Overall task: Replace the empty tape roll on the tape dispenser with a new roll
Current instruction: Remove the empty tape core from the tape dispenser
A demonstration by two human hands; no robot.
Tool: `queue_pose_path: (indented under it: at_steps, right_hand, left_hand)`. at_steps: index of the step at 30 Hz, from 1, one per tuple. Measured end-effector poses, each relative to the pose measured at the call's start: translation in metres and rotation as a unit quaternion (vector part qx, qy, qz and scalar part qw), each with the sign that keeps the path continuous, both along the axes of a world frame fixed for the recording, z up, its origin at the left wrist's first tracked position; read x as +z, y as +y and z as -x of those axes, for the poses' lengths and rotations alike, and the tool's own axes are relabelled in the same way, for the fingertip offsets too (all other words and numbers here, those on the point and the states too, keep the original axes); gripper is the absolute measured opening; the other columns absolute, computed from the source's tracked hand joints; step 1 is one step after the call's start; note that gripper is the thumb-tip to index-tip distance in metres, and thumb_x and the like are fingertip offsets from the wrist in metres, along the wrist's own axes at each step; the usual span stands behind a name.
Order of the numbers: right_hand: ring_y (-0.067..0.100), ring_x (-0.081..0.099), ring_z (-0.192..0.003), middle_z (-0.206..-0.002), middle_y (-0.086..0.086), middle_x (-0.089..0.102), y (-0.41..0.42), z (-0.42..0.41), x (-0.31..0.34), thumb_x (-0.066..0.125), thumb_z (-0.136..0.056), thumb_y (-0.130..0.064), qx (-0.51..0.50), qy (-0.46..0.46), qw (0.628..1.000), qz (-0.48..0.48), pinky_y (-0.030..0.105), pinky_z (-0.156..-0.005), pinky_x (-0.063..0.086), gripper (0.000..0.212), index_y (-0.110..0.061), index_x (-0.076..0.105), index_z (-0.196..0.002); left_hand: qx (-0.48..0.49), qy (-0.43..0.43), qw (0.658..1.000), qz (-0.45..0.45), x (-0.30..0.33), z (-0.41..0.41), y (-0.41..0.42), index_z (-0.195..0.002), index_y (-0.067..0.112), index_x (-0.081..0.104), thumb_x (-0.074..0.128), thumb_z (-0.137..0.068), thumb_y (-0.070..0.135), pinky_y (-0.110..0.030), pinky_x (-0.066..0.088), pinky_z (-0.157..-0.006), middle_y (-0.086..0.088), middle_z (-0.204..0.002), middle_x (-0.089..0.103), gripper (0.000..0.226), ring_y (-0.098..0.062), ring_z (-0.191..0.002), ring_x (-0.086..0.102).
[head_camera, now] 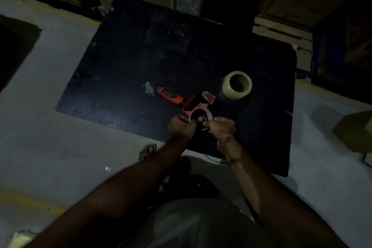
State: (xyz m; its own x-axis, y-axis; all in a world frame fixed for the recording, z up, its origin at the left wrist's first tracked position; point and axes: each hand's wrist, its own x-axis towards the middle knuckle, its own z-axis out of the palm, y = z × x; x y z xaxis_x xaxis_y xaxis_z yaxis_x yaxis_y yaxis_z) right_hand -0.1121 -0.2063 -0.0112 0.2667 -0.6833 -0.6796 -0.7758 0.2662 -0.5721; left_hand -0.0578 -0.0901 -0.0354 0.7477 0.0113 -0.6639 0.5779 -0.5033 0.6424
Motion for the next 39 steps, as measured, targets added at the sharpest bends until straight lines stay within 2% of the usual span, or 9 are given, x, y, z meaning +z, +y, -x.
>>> queue_pose_path:
  at_steps: [11, 15, 18, 21, 24, 28, 31, 35, 39]
  right_hand:
    - [0.024, 0.074, -0.082, -0.071, -0.001, 0.072, 0.003, 0.000, 0.009, 0.092, -0.067, -0.014, 0.002, 0.010, 1.000, 0.024, 0.044, -0.082, 0.066, 0.028, -0.022, 0.067, -0.059]
    - [0.021, 0.070, -0.083, -0.086, 0.005, 0.074, 0.004, -0.002, 0.012, 0.091, -0.071, -0.011, 0.000, 0.011, 1.000, 0.027, 0.034, -0.079, 0.063, 0.019, -0.014, 0.076, -0.081]
    - [0.020, 0.071, -0.083, -0.083, 0.002, 0.073, 0.005, -0.003, 0.014, 0.092, -0.071, -0.012, -0.002, 0.014, 0.999, 0.031, 0.032, -0.078, 0.062, 0.025, -0.009, 0.080, -0.092]
    - [0.019, 0.073, -0.083, -0.088, 0.004, 0.077, 0.006, -0.002, 0.013, 0.093, -0.070, -0.013, 0.011, 0.020, 0.999, 0.037, 0.033, -0.079, 0.063, 0.028, -0.010, 0.081, -0.095]
    - [0.017, 0.070, -0.079, -0.089, 0.005, 0.078, 0.005, -0.004, 0.014, 0.094, -0.069, -0.014, 0.011, 0.020, 0.999, 0.044, 0.027, -0.070, 0.057, 0.031, -0.010, 0.081, -0.097]
    - [0.016, 0.065, -0.071, -0.079, 0.003, 0.072, 0.004, -0.002, 0.004, 0.094, -0.071, -0.017, 0.009, 0.010, 0.998, 0.065, 0.026, -0.059, 0.052, 0.023, -0.007, 0.080, -0.087]
    - [0.018, 0.065, -0.071, -0.079, 0.005, 0.073, 0.006, 0.000, 0.001, 0.094, -0.071, -0.017, 0.011, 0.021, 0.996, 0.086, 0.021, -0.055, 0.047, 0.025, -0.006, 0.081, -0.089]
    - [0.019, 0.068, -0.075, -0.087, 0.010, 0.079, 0.007, -0.001, 0.004, 0.094, -0.069, -0.016, 0.020, 0.026, 0.994, 0.100, 0.031, -0.066, 0.056, 0.025, -0.005, 0.081, -0.088]
    - [0.019, 0.068, -0.079, -0.094, 0.009, 0.080, 0.010, 0.002, 0.000, 0.093, -0.070, -0.018, 0.008, 0.018, 0.994, 0.106, 0.025, -0.066, 0.050, 0.029, -0.007, 0.082, -0.094]
  left_hand:
    - [-0.006, 0.007, 1.000, -0.021, 0.002, -0.002, -0.002, -0.092, 0.007, 0.074, 0.086, -0.075, 0.028, -0.047, 0.062, -0.092, -0.011, -0.095, 0.078, 0.030, -0.032, -0.097, 0.075]
    - [-0.005, 0.004, 1.000, -0.017, 0.005, 0.000, -0.002, -0.092, 0.006, 0.074, 0.088, -0.076, 0.027, -0.047, 0.062, -0.092, -0.014, -0.097, 0.078, 0.031, -0.033, -0.098, 0.075]
    - [-0.012, 0.010, 1.000, -0.016, 0.003, -0.001, -0.002, -0.092, 0.007, 0.075, 0.087, -0.069, 0.036, -0.045, 0.063, -0.091, -0.011, -0.094, 0.078, 0.039, -0.031, -0.096, 0.075]
    - [-0.015, 0.010, 1.000, -0.016, 0.008, -0.003, 0.000, -0.096, 0.005, 0.076, 0.089, -0.075, 0.031, -0.039, 0.060, -0.088, -0.012, -0.099, 0.079, 0.036, -0.030, -0.097, 0.075]
    - [-0.020, 0.012, 1.000, -0.010, 0.010, -0.005, -0.002, -0.099, 0.002, 0.074, 0.089, -0.078, 0.027, -0.037, 0.057, -0.086, -0.016, -0.104, 0.078, 0.036, -0.031, -0.101, 0.074]
    - [-0.030, 0.018, 0.999, -0.019, 0.005, -0.008, -0.004, -0.102, 0.004, 0.074, 0.090, -0.069, 0.038, -0.042, 0.062, -0.091, -0.016, -0.107, 0.078, 0.050, -0.034, -0.105, 0.075]
    - [-0.050, 0.000, 0.998, -0.049, 0.001, -0.008, -0.006, -0.103, 0.006, 0.075, 0.090, -0.075, 0.035, -0.040, 0.058, -0.087, -0.016, -0.109, 0.078, 0.043, -0.033, -0.105, 0.074]
    - [-0.040, 0.010, 0.999, -0.036, 0.005, -0.007, -0.004, -0.101, 0.007, 0.077, 0.092, -0.072, 0.033, -0.041, 0.062, -0.086, -0.014, -0.105, 0.079, 0.042, -0.032, -0.102, 0.076]
    - [-0.022, 0.011, 0.999, -0.034, 0.008, -0.006, -0.005, -0.091, 0.013, 0.074, 0.095, -0.065, 0.039, -0.047, 0.065, -0.086, -0.010, -0.099, 0.079, 0.043, -0.030, -0.097, 0.077]
